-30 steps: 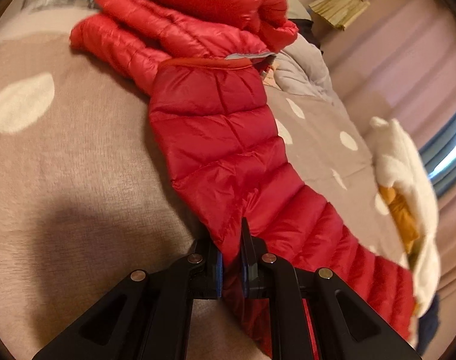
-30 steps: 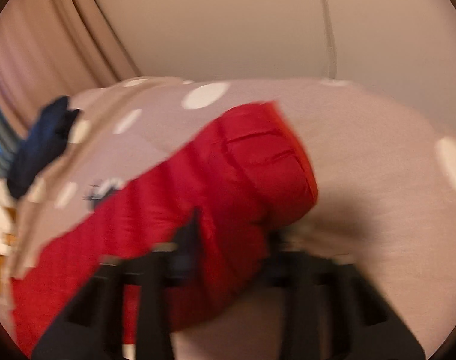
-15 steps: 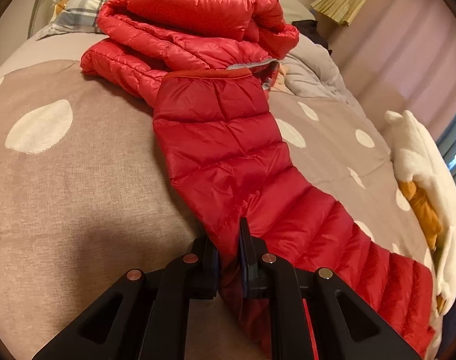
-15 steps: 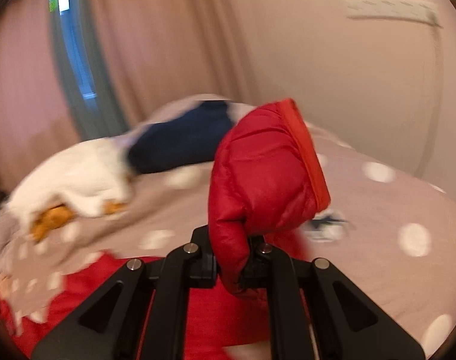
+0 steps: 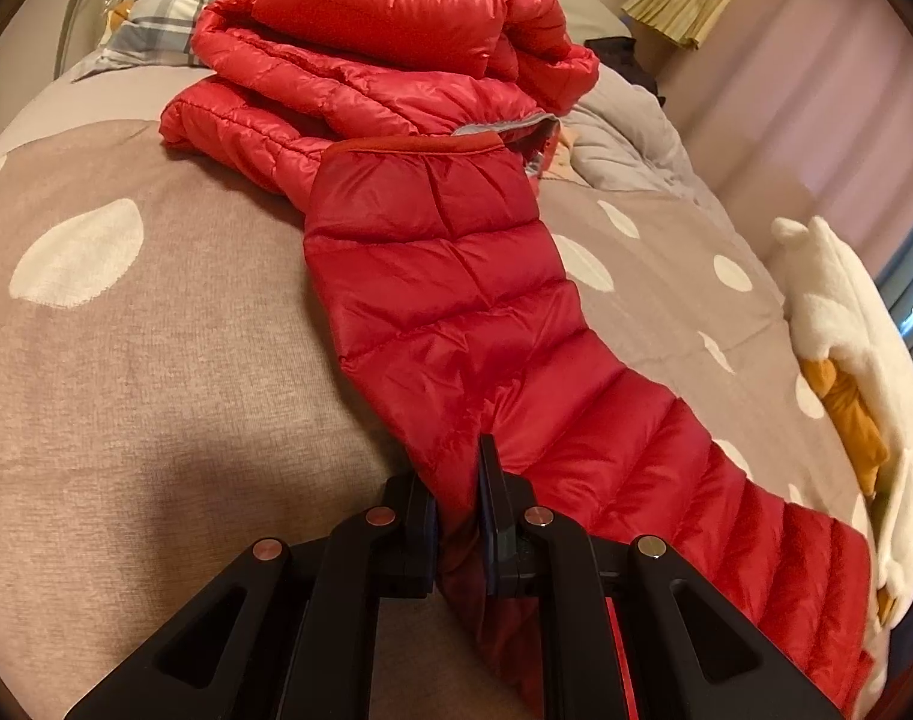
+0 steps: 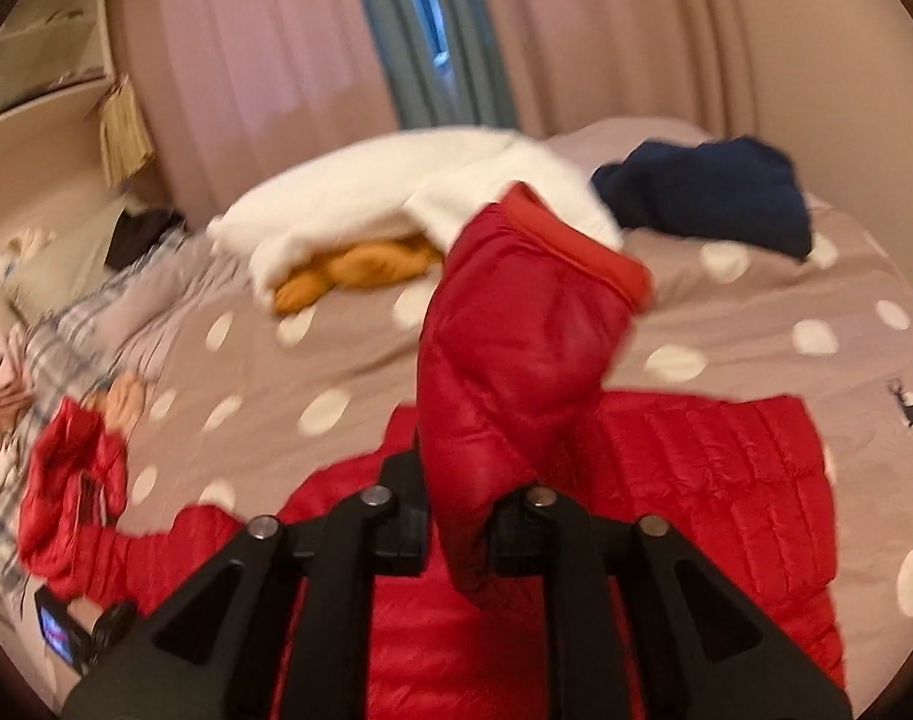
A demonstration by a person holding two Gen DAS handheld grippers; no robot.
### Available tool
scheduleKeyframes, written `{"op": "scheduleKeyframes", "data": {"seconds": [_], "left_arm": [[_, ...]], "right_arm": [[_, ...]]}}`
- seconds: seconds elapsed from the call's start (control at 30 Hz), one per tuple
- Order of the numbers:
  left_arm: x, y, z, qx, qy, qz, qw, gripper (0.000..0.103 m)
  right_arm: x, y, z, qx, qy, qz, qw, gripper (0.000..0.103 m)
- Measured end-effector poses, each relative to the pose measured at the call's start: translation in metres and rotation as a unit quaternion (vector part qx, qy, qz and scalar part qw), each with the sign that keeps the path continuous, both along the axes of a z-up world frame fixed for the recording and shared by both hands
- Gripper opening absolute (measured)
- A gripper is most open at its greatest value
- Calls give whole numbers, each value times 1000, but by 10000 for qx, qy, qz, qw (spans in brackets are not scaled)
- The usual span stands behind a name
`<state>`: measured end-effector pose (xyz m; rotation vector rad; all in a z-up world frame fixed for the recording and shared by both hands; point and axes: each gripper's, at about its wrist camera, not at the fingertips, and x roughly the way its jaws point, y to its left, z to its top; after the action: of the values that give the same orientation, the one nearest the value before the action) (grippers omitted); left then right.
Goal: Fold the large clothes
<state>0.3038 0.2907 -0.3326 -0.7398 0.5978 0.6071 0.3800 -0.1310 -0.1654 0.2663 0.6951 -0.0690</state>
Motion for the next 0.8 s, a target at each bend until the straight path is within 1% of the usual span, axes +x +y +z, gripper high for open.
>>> {"op": "scheduleKeyframes", "data": {"seconds": [0.07, 0.1, 0.13, 0.2, 0.27, 0.33, 0.4, 0.43, 0.47, 0.5, 0.53, 0.6, 0.63, 0.67, 0.7, 0.73, 0.77, 0.8], "left_arm": [[1, -1, 1, 33, 30, -5, 10000, 13], [2, -1, 1, 47, 52, -6, 10000, 13], [3, -1, 1, 57, 65, -7, 10000, 13], [4, -1, 1, 65, 76, -7, 9999, 13], [4, 0, 1, 59, 74, -9, 10000, 13], [4, 0, 1, 58, 78, -10, 10000, 13], [5, 0, 1, 61, 92, -13, 9999, 13], [6, -1, 1, 75, 107, -14, 9999, 13], [7, -1, 1, 88, 120, -15, 9999, 13], [7, -2, 2, 114, 138, -13, 9998, 13], [9, -3, 3, 147, 159, -11, 9998, 13], [11, -6, 6, 247, 222, -14, 9994, 13], [13, -9, 9, 351, 276, -30, 9990, 11], [15, -14, 14, 502, 326, -64, 9982, 10], [17, -21, 21, 724, 337, -143, 9967, 10], [18, -29, 28, 946, 309, -234, 9948, 10], [20, -38, 35, 1158, 273, -328, 9924, 10], [22, -50, 45, 1364, 216, -469, 9893, 10]], "right_arm": [[-2, -4, -3, -170, 2, -26, 9999, 25], [-5, -8, -4, -222, 15, -78, 9997, 29], [-7, -14, -6, -233, 33, -174, 9996, 38], [-10, -28, -6, -116, 39, -363, 9993, 46], [-13, -40, -7, -34, 36, -517, 9986, 47], [-18, -54, -9, -188, 43, -860, 9961, 45], [-16, -68, -18, -361, 174, -1258, 9913, 44], [-15, -79, -25, -450, 272, -1433, 9883, 37], [-12, -93, -39, -609, 479, -1645, 9833, 32], [-11, -103, -51, -703, 674, -1798, 9789, 24], [-11, -112, -63, -769, 855, -1935, 9743, 23], [-11, -130, -100, -779, 1405, -2144, 9634, 22], [-13, -136, -121, -666, 1621, -2133, 9611, 21], [-17, -139, -133, -623, 1652, -2096, 9617, 18], [-21, -137, -135, -704, 1542, -2039, 9642, 18], [-23, -135, -131, -775, 1525, -2020, 9643, 18], [-23, -134, -123, -778, 1560, -2030, 9635, 18], [-26, -134, -116, -675, 1540, -2042, 9644, 18]]}}
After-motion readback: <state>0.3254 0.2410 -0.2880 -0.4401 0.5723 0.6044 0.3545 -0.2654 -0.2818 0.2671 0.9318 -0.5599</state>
